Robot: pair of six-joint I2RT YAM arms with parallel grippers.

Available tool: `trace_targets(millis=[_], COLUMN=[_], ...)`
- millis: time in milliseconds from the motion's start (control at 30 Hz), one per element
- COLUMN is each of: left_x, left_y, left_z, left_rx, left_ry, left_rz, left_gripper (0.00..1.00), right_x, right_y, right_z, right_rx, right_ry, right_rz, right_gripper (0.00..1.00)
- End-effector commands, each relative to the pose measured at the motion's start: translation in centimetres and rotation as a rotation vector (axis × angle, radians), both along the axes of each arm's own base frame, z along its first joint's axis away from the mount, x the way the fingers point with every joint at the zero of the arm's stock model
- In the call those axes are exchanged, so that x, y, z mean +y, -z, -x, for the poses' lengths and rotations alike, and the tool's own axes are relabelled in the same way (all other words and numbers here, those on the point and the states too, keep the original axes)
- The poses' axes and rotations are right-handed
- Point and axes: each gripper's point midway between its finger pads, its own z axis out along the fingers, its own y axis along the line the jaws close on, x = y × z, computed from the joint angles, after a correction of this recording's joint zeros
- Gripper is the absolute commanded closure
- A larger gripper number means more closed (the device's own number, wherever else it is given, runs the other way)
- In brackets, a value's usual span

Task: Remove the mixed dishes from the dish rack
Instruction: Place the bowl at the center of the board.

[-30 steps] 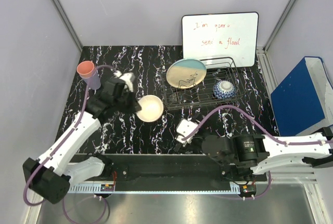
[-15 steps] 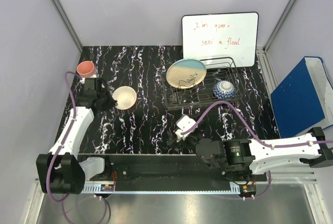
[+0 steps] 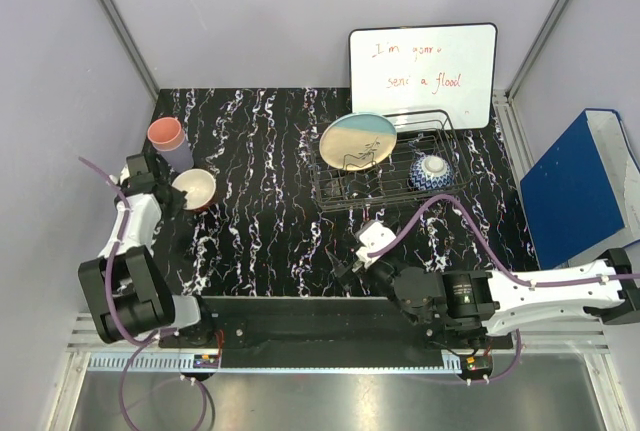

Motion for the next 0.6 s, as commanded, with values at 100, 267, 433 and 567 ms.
trace_targets(millis=[100, 267, 433, 567], left_x=[4.6, 6.9, 7.7, 8.0], left_y=[-2.3, -1.3, 0.1, 0.3], left_z=[-3.2, -2.7, -2.8, -2.9], left_rx=[-0.134, -0.078, -0.054, -0.043], left_ry=[-0.172, -0.242, -0.273, -0.276], left_rz=[-0.029, -0.038, -0.018, -0.025], left_gripper=[1.00, 1.00, 1.00, 1.00], right_x=[-1.2, -1.4, -1.5, -1.6], right_y=[-1.2, -0.8, -0.6, -0.3], right_z=[-0.6, -0.8, -1.0, -1.1], right_rx=[0.007, 0.005, -0.001, 0.002], right_ry=[0.051, 0.061, 0.067, 0.067], right_rz=[-0.096, -0.087, -0.077, -0.078], right_gripper=[0.00, 0.00, 0.00, 0.00])
